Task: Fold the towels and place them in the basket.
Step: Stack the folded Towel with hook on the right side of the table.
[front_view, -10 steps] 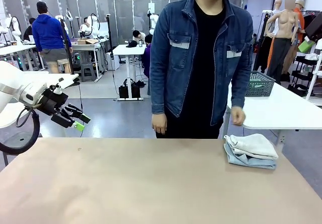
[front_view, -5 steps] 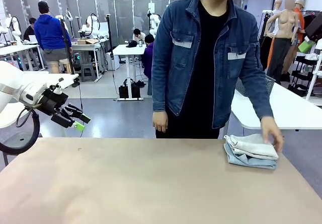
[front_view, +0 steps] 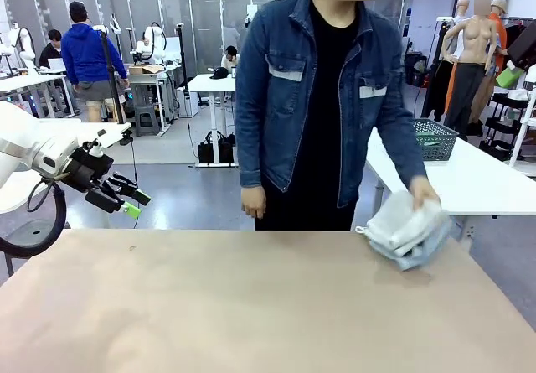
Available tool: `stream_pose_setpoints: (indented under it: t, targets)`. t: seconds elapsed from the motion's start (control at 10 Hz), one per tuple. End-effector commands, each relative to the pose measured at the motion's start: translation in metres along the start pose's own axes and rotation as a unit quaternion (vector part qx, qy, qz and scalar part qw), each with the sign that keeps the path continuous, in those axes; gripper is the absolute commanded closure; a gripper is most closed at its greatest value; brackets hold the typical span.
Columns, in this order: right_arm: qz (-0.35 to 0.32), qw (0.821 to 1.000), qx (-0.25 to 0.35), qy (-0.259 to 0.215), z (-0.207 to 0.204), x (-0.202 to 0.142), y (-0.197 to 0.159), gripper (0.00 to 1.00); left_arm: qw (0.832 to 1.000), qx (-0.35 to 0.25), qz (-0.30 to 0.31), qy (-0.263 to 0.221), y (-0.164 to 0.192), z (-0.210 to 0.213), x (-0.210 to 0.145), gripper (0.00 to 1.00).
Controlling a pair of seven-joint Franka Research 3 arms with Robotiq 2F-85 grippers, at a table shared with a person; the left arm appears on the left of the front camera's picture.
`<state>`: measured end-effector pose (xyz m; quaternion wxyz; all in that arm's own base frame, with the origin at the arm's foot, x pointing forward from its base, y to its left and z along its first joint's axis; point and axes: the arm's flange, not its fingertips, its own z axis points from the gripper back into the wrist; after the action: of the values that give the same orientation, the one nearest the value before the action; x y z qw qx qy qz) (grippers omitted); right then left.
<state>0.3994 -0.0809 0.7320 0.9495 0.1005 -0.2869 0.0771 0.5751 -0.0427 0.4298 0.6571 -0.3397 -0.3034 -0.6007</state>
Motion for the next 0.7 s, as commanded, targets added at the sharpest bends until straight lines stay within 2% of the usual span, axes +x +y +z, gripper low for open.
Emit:
stream_pose_setpoints:
  t: [0.0, 0.6]
  targets:
    - [-0.007, 1.000, 0.000, 0.000, 0.0007, 0.0007, 0.0016, 0.17, 1.000, 0.000, -0.001, 0.000, -0.0008, 0.0002, 0.0012, 0.17]
    - [-0.007, 1.000, 0.000, 0.000, 0.0007, 0.0007, 0.0016, 0.17, 1.000, 0.000, -0.001, 0.000, -0.0008, 0.0002, 0.0012, 0.17]
